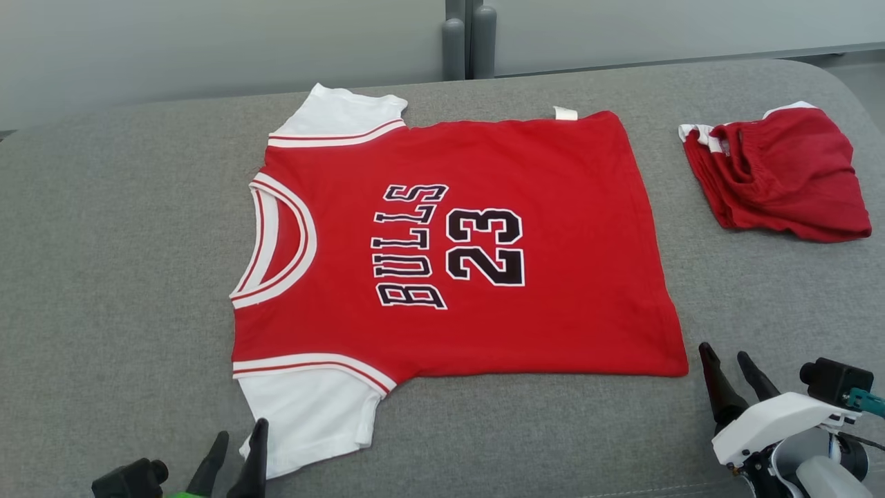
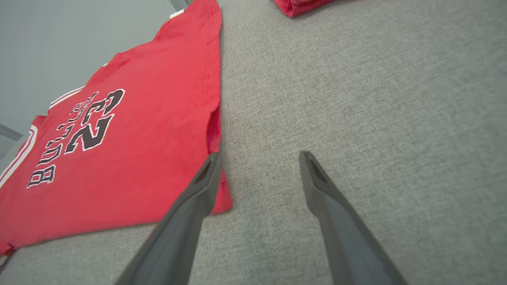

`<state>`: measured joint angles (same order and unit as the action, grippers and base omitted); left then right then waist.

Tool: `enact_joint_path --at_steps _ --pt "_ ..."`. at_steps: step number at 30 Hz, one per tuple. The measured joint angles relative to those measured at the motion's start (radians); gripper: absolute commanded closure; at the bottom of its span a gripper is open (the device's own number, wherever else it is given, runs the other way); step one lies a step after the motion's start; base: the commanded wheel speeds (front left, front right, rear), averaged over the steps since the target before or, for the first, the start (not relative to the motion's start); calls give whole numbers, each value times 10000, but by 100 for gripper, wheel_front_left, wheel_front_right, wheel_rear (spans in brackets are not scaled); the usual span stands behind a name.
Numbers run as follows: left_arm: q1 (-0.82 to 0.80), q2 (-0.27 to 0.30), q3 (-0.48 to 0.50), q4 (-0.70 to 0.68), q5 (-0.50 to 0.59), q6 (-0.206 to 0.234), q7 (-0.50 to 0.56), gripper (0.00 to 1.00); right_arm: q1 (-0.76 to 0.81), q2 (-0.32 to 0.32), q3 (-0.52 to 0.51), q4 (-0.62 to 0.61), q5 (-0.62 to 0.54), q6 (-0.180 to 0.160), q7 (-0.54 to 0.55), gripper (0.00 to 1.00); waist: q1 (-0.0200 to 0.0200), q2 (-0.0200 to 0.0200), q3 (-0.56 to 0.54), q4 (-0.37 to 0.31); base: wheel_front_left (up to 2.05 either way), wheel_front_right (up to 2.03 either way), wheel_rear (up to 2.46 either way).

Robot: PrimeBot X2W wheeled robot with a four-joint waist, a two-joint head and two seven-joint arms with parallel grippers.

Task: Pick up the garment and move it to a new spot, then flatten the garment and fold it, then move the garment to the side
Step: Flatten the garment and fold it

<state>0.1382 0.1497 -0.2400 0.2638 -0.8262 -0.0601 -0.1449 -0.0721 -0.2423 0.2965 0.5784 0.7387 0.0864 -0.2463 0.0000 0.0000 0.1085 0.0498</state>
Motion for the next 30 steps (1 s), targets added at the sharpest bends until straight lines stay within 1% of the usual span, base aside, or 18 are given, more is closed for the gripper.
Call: enact_joint_path --at_steps 7,9,19,24,28,30 --pt "-208 159 69 -412 299 0 -161 0 -13 -136 -435 -562 -165 -17 -12 0 0 0 -102 -249 0 0 0" --pt "-271 190 56 -510 337 0 -234 0 -17 -150 -598 -731 -201 -88 -12 0 0 0 -137 -302 0 0 0" --pt "-548 188 -67 -800 430 0 -345 0 -26 -138 -911 -1438 -514 -88 -12 0 0 0 -208 -409 0 0 0" --pt "-881 171 -163 -1166 917 0 -600 0 -89 -130 -1051 -2038 -880 -92 -12 0 0 0 -240 -418 0 0 0" --pt "-1212 119 -280 -1473 1344 6 -746 0 -334 -136 -1104 -2615 -1383 -107 -13 0 0 0 -282 -438 0 0 0" --pt "-1355 79 -309 -1557 1611 92 -775 0 -476 -140 -1101 -2924 -1641 -182 -29 0 0 0 -305 -457 0 0 0"
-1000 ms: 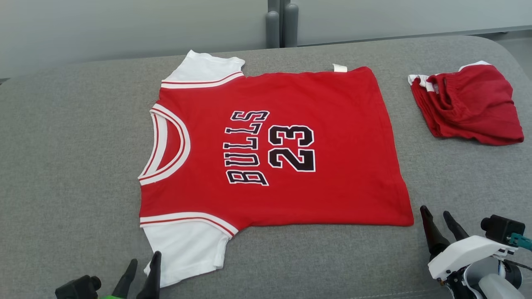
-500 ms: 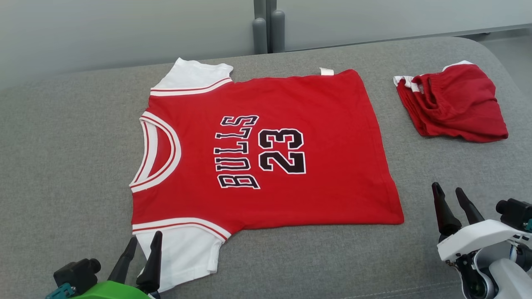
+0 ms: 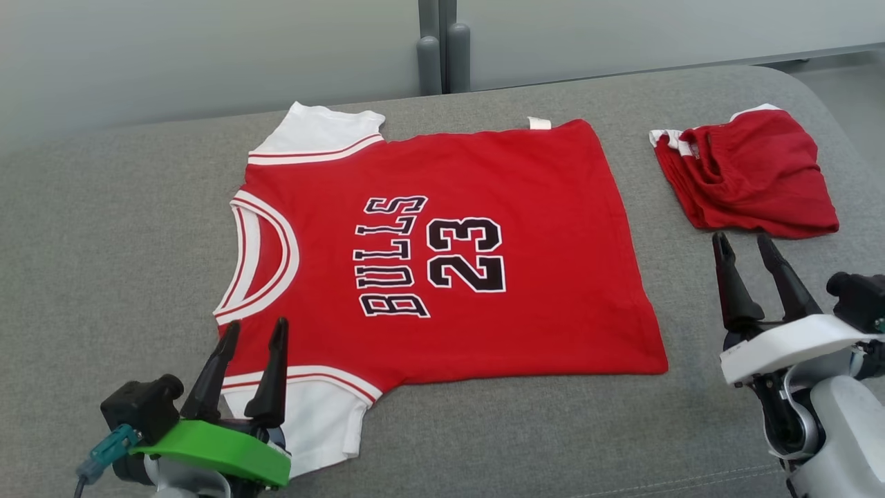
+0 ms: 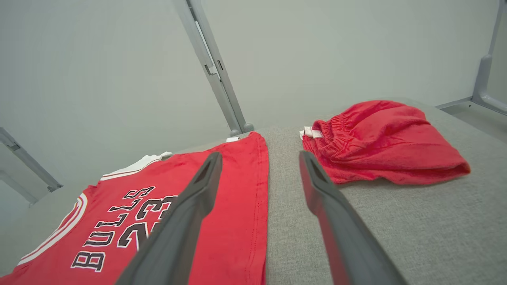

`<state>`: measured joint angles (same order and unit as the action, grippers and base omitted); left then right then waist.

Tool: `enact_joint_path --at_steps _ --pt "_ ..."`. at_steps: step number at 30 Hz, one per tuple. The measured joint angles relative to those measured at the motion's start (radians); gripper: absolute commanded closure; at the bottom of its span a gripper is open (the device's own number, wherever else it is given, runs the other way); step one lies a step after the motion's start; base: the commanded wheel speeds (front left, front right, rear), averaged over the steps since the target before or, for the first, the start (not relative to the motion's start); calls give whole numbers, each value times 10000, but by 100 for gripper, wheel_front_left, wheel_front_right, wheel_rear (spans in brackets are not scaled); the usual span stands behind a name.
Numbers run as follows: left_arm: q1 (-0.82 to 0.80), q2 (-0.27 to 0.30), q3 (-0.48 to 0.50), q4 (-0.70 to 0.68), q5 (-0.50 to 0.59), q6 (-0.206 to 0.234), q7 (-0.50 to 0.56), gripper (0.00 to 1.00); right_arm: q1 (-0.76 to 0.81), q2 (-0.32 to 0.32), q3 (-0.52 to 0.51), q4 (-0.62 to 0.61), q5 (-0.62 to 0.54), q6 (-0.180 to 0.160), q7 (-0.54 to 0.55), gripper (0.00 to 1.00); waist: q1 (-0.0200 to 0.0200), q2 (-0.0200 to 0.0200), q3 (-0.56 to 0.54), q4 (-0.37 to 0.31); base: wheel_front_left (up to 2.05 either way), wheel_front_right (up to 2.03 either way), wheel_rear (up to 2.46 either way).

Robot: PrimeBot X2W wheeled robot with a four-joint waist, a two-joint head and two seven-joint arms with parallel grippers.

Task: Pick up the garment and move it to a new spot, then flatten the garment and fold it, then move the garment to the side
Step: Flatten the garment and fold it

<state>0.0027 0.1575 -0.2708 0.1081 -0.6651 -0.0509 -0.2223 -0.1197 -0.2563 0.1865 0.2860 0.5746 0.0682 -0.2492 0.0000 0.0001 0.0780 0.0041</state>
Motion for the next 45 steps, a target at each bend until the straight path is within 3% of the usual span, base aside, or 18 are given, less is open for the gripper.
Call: enact_joint_path --at_steps 6,11,21,45 --pt "-243 -146 -263 -236 709 176 -121 0 -273 146 290 -848 -913 -98 -13 0 0 0 -159 -125 0 0 0" --pt "-257 -163 -291 -232 1108 416 -174 0 -430 437 470 -1151 -1484 -389 -27 0 0 0 -295 -211 0 0 0" --pt "-354 -282 -192 -88 1492 961 -259 0 -285 612 656 -1166 -2088 -788 -29 0 0 0 -558 -141 0 0 0" --pt "198 -405 403 35 1739 1266 -263 0 278 993 825 -869 -2238 -980 -27 0 1 0 -909 -71 0 0 0"
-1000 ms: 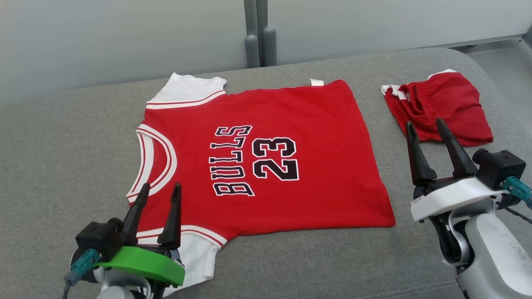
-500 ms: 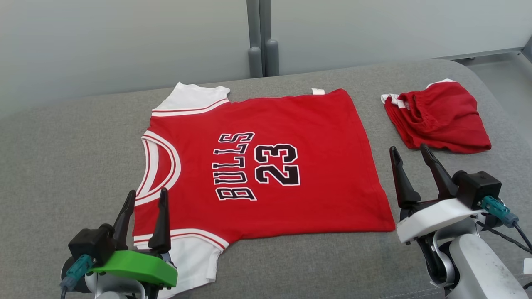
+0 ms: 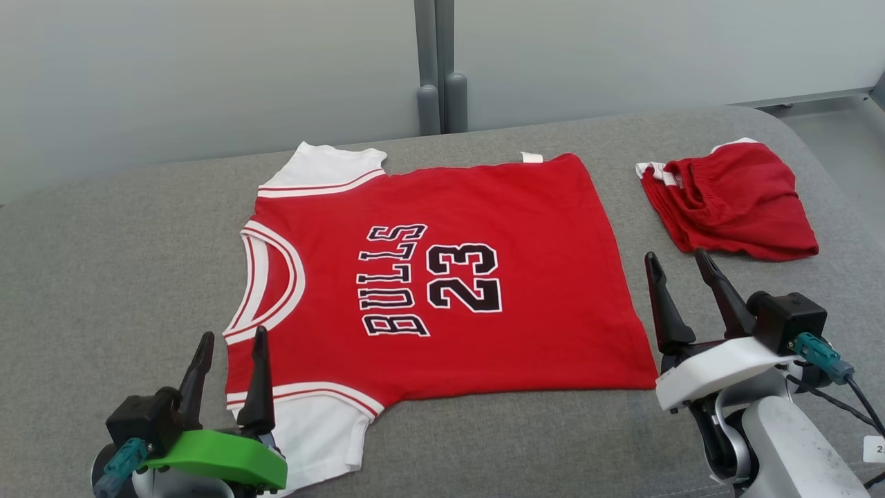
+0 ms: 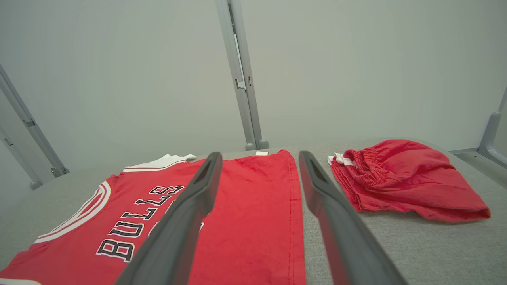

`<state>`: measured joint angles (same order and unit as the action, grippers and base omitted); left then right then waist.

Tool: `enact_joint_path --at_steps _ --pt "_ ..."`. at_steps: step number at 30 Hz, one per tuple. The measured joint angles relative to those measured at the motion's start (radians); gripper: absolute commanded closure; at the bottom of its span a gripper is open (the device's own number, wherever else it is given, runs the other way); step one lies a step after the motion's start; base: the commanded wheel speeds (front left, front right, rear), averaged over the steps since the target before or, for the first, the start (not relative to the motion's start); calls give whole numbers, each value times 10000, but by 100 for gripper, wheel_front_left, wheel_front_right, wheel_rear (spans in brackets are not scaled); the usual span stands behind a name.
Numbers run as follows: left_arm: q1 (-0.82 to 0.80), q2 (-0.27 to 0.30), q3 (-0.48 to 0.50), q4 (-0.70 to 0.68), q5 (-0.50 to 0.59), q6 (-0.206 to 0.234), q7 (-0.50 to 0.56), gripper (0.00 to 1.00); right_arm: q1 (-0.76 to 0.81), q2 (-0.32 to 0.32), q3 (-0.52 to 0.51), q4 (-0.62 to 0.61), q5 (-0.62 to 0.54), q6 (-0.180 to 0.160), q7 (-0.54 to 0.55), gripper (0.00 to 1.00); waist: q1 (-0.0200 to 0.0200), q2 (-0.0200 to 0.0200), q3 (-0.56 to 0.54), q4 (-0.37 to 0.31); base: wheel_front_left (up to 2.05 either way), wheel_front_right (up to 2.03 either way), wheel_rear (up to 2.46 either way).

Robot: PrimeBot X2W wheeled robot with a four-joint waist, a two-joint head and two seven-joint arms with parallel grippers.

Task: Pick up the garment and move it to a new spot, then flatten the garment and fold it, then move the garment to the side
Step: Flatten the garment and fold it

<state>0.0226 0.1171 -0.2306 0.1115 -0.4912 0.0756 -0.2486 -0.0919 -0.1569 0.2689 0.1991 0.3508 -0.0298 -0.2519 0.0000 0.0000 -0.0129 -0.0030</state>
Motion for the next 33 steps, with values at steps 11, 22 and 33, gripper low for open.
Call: enact_joint_path --at_steps 11,22,33 --pt "165 -29 79 -167 81 0 -2 0 16 27 -50 6 -13 0 0 0 0 0 -33 26 0 0 0" --pt "258 -56 169 -107 117 0 -17 0 113 54 -104 44 -71 4 0 0 0 0 4 48 0 0 0" --pt "1243 -109 75 500 -525 -52 535 0 452 54 -291 357 -56 6 0 0 0 0 246 170 0 0 0"
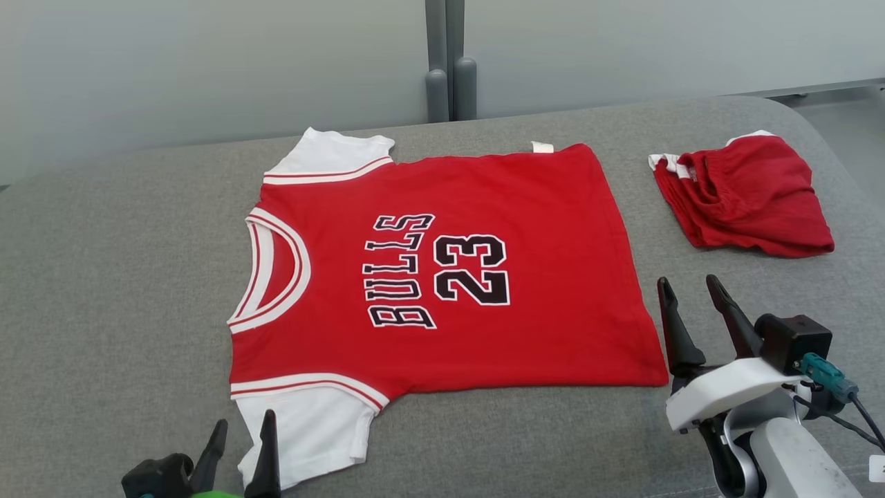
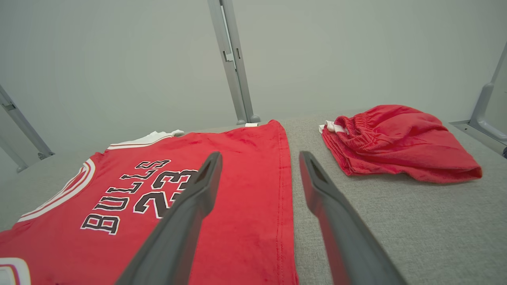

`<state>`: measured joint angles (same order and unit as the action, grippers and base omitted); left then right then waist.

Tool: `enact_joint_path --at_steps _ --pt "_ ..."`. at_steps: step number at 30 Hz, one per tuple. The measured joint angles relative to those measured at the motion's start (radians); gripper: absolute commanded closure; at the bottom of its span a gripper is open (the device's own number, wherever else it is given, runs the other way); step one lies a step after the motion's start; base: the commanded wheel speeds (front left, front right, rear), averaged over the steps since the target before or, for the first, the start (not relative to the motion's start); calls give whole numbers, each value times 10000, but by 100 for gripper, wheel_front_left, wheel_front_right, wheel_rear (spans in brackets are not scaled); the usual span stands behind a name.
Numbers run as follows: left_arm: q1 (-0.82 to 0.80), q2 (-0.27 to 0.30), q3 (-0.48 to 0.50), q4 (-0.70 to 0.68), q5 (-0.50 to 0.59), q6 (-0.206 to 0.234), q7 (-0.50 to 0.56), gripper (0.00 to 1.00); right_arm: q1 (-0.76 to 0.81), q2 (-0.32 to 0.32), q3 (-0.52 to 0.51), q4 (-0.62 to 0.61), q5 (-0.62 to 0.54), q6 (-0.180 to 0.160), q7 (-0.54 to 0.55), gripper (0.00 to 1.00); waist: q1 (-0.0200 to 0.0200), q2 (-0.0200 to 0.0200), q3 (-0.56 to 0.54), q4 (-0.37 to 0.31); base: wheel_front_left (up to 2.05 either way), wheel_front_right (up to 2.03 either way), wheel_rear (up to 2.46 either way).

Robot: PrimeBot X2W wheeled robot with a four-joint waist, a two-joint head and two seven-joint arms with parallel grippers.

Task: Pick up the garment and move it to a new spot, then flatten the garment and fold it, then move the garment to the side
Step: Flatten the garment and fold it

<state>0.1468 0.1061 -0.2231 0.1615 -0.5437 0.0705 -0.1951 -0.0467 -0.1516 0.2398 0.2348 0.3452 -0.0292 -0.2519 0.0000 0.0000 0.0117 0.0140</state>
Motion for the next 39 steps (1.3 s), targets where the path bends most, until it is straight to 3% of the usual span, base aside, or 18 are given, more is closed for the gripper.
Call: enact_joint_path --at_steps 23,28,29,30,32,35,38,39 --pt "695 205 -88 483 -709 -520 1254 0 -78 -10 -259 222 56 104 0 0 0 0 749 217 0 0 0" --pt "692 207 -82 476 -780 -614 1300 22 -89 -10 -324 263 56 113 0 0 0 0 819 229 0 0 0" --pt "689 207 -79 477 -780 -616 1300 34 -104 -8 -324 276 56 115 0 0 0 0 830 232 0 0 0" --pt "686 207 -79 479 -782 -619 1300 52 -122 -8 -324 290 56 115 0 0 0 0 839 234 0 0 0" --pt "679 207 -73 481 -802 -715 1298 65 -156 -2 -328 313 56 134 0 0 0 0 860 233 0 0 0" --pt "648 205 -58 491 -874 -721 1298 73 -178 0 -353 332 56 148 0 0 0 0 883 229 0 0 0" --pt "563 201 -48 545 -874 -800 1296 100 -179 0 -368 481 56 198 0 0 0 0 918 215 0 0 0" --pt "523 201 -48 548 -878 -807 1279 100 -178 0 -374 550 56 198 0 0 0 0 929 207 0 0 0"
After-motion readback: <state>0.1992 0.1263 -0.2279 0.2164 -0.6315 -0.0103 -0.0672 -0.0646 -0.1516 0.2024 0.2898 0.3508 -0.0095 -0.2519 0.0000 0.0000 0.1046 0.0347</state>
